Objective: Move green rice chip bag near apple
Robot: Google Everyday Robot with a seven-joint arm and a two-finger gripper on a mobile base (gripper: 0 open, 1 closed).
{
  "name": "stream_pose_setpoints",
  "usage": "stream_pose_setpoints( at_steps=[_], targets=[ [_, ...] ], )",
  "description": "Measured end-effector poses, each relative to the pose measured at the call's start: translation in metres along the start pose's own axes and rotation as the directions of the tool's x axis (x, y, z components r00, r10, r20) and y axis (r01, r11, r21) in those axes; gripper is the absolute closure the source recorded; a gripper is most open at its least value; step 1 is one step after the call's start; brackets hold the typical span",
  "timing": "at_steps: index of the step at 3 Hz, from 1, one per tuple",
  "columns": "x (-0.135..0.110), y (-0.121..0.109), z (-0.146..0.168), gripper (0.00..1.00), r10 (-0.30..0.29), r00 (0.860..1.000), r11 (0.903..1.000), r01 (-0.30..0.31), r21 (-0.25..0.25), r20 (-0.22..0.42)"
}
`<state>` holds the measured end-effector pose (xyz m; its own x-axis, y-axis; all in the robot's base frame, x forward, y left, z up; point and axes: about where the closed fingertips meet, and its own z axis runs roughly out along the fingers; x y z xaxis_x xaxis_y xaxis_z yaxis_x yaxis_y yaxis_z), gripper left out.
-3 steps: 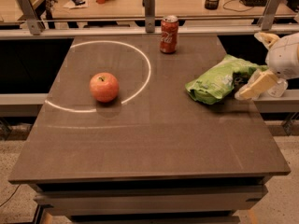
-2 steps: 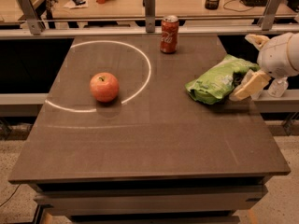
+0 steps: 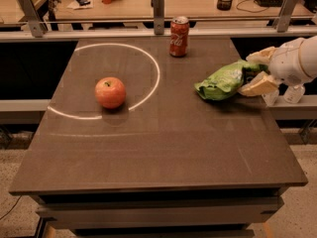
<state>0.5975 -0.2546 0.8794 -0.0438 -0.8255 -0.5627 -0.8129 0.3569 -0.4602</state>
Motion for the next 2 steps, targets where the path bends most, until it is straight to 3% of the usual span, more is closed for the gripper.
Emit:
stream_pose_setpoints(
  at_steps=[1, 2],
  targets=[
    [-0.0003, 0.0021, 0.0001, 0.62, -0.003, 1.0, 1.0, 0.003, -0.002, -0.003],
    [-0.004, 0.0032, -0.0055, 0.86, 0.02, 0.999, 0.9998, -0.02, -0.003, 0.035]
  ],
)
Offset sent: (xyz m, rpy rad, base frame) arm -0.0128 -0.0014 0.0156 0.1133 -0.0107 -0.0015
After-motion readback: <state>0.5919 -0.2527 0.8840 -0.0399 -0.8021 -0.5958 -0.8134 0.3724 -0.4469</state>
